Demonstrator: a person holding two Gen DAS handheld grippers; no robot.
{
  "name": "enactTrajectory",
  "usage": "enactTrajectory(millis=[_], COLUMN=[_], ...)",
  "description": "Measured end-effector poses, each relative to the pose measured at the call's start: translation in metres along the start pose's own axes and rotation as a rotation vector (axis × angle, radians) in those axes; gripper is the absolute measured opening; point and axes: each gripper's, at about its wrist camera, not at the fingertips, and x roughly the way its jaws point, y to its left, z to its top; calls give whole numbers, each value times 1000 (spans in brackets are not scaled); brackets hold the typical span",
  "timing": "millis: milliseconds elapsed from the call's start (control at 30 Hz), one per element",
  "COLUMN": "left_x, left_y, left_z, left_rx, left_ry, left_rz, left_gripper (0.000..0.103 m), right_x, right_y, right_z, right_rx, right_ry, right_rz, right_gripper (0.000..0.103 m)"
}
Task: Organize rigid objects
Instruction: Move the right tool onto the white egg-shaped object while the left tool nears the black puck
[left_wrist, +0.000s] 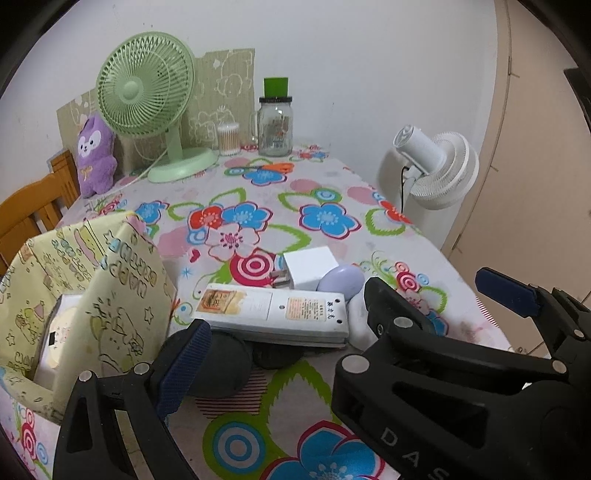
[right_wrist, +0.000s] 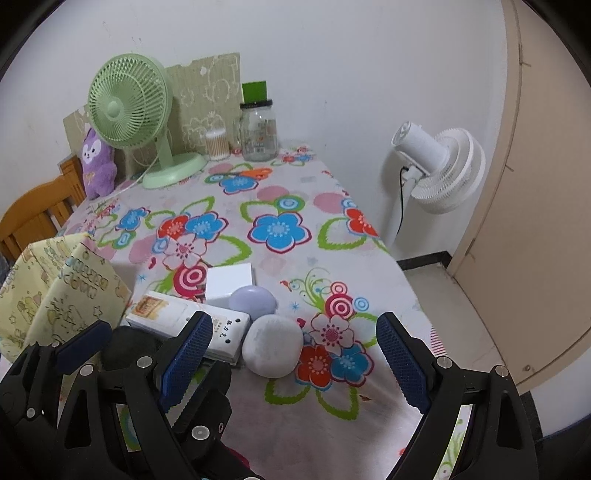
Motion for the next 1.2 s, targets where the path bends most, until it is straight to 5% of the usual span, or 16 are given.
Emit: enactTrajectory(millis=[467, 733, 900, 1067, 1200], left_x=[32, 36, 36, 34, 34], left_y=[10, 11, 11, 10, 13], left_z=[-8, -14, -14, -14, -13], left_rx=[-6, 12, 31, 35, 25], left_ry=[76, 104, 107, 89, 87], left_rz=[18, 6, -5, 12, 9], left_gripper=[97, 98, 98, 98, 98], right_x=[35, 44, 44, 40, 41], right_y=[5, 4, 5, 11, 12], right_z=[-9, -17, -20, -18, -15], right_rx=[5, 60, 67, 19, 14], right_ry=[85, 126, 129, 100, 102], right_rz=[13, 48, 71, 6, -5], right_gripper=[92, 61, 56, 36, 34])
